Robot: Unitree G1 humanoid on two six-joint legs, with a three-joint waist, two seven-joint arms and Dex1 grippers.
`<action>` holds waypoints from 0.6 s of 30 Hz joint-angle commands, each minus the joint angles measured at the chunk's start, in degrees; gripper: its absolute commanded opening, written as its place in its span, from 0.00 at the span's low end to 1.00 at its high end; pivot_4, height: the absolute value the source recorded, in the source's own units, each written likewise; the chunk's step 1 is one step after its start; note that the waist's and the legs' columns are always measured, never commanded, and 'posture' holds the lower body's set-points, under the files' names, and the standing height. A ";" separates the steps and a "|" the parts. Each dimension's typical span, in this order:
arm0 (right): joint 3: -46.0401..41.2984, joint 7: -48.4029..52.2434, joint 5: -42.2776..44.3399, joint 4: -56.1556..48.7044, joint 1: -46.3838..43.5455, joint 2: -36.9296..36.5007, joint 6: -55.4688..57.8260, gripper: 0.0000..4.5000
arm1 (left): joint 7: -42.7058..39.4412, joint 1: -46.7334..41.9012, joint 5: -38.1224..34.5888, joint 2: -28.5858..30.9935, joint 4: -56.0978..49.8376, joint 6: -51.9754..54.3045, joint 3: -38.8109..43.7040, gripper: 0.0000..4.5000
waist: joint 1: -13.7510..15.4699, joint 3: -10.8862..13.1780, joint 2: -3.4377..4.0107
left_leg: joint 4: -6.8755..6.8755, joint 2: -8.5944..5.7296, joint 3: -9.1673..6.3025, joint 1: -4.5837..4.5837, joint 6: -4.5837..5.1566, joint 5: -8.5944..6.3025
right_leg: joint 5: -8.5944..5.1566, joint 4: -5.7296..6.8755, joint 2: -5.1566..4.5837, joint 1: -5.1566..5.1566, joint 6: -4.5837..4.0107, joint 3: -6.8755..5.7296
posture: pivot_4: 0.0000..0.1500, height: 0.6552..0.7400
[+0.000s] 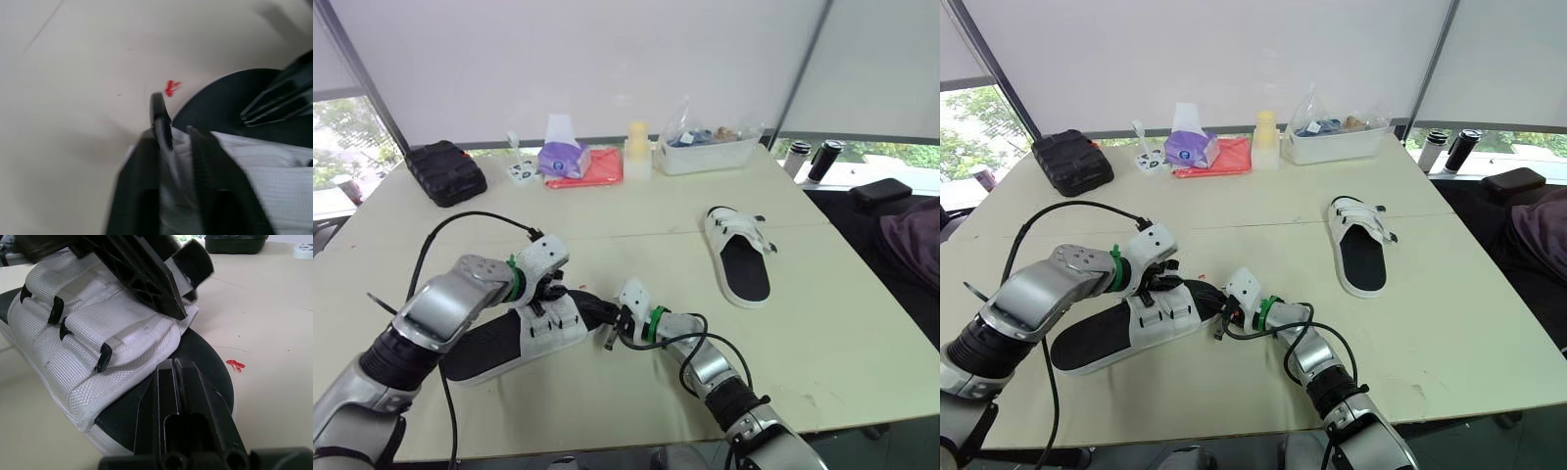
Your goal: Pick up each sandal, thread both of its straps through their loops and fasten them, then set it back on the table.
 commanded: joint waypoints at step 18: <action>1.07 0.04 -3.84 10.48 4.37 -2.30 4.45 0.00 | -4.15 -6.62 6.98 0.08 26.01 -13.68 10.09 0.81 | 0.12 0.07 -0.33 | 0.04 -0.01 -0.01 -0.07 0.00 0.00 | 0.00 0.08 -0.01 -0.09 0.04 -0.09 | 1.00 1.00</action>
